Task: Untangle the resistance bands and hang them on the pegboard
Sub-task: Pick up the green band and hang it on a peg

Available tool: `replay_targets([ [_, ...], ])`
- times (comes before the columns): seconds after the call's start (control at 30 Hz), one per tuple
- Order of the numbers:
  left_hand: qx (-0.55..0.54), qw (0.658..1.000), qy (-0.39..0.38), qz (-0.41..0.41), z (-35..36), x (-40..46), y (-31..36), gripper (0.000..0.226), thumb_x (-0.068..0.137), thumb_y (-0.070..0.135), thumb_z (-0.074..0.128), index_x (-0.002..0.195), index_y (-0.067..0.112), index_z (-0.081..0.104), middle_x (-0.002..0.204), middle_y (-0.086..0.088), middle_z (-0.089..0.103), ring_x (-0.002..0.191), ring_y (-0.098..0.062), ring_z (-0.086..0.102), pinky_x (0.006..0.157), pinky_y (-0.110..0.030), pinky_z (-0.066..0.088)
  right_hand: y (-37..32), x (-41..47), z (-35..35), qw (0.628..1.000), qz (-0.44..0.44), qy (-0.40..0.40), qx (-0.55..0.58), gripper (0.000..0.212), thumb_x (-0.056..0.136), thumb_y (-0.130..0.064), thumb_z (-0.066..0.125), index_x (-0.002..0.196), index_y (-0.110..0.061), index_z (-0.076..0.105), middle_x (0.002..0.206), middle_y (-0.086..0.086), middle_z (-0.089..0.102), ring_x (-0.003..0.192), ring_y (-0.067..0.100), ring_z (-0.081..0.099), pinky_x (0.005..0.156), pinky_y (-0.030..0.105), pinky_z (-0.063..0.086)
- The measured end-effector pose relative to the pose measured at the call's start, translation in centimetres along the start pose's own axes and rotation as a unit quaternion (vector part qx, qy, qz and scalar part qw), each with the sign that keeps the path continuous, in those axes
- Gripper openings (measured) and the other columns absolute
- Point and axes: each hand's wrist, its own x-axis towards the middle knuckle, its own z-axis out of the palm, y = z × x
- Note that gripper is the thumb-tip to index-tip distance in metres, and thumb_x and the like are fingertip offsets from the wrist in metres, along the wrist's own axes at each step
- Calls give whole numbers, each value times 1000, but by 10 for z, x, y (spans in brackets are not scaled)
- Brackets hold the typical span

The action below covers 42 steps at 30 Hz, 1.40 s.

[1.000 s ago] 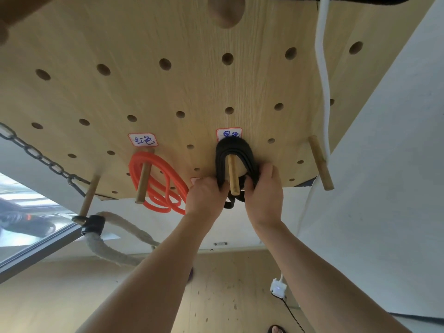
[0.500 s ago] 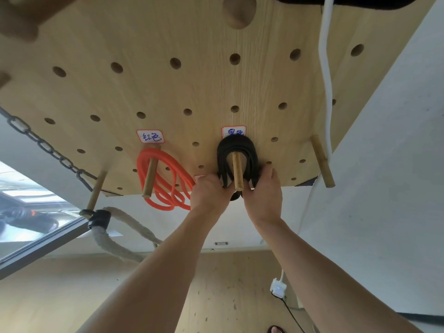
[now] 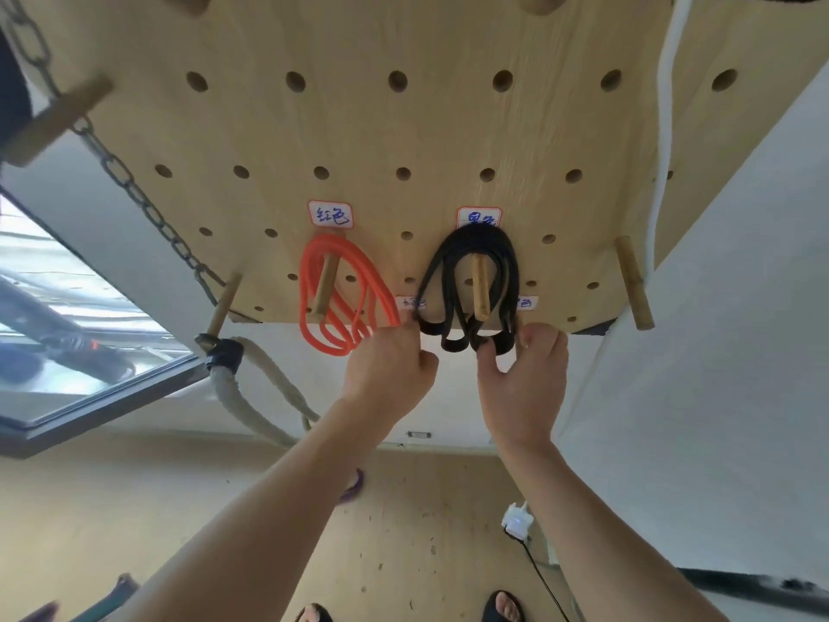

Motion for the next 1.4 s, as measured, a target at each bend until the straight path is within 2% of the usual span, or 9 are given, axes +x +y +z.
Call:
replay_targets([
  [0.17, 58, 994, -88, -32, 19, -55, -68, 15, 93, 21, 50, 80, 13, 46, 70, -2, 52, 66, -26, 54, 58, -33, 41, 0, -71, 15, 990, -34, -135, 10, 23, 92, -25, 70, 97, -13, 51, 89, -1, 53, 76, 15, 52, 61, 24, 42],
  [0.27, 58, 985, -121, -105, 32, -87, -124, 10, 87, 23, 56, 85, 13, 53, 78, -2, 60, 72, -32, 61, 61, -33, 44, 0, -116, 40, 964, -78, -254, -10, 21, 94, -23, 65, 91, -18, 45, 82, -4, 49, 73, 17, 50, 59, 30, 42],
  [0.43, 42, 965, -174, -189, 88, -150, -223, 12, 99, 28, 50, 102, 20, 43, 87, 2, 55, 70, -16, 54, 54, -29, 46, 9, -193, 103, 874, -107, -467, -85, 15, 98, -24, 54, 88, -20, 43, 89, -3, 51, 82, 22, 51, 68, 34, 39],
  [0.5, 49, 955, -198, -217, 122, -172, -263, 19, 98, 29, 50, 114, 20, 47, 100, -2, 63, 81, -21, 63, 67, -39, 58, 19, -221, 136, 834, -115, -524, -129, 10, 101, -27, 50, 95, -21, 45, 99, -2, 54, 87, 23, 55, 73, 34, 45],
  [0.57, 46, 944, -225, -238, 160, -187, -299, 28, 96, 29, 50, 122, 20, 48, 113, -5, 65, 95, -28, 65, 77, -43, 59, 34, -248, 175, 804, -131, -559, -153, 6, 102, -28, 48, 103, -22, 48, 108, 0, 56, 91, 23, 57, 76, 36, 50],
  [0.67, 25, 933, -243, -265, 225, -200, -350, 33, 96, 29, 52, 126, 16, 48, 124, -9, 64, 108, -30, 63, 78, -39, 53, 63, -289, 239, 758, -163, -602, -191, 14, 104, -25, 46, 116, -22, 53, 114, 1, 57, 102, 23, 55, 80, 36, 48],
  [0.97, 19, 915, -228, -333, 430, -207, -518, 37, 94, 24, 52, 129, 14, 45, 127, -13, 60, 110, -33, 62, 78, -42, 51, 170, -406, 460, 667, -261, -646, -264, 38, 101, -28, 54, 137, -20, 48, 135, 4, 54, 124, 26, 52, 94, 39, 46],
  [1.23, 49, 912, -208, -350, 578, -204, -647, 48, 101, 25, 46, 147, 16, 37, 145, -15, 50, 128, -34, 52, 96, -46, 50, 250, -476, 643, 674, -301, -624, -257, 41, 103, -29, 52, 141, -17, 49, 138, 7, 52, 126, 30, 50, 95, 41, 46],
  [1.4, 76, 927, -171, -324, 630, -164, -718, 50, 105, 30, 43, 152, 14, 35, 147, -15, 48, 127, -35, 53, 97, -45, 47, 263, -490, 745, 679, -374, -580, -251, 44, 102, -33, 54, 142, -15, 50, 138, 11, 56, 124, 33, 51, 100, 44, 44],
])
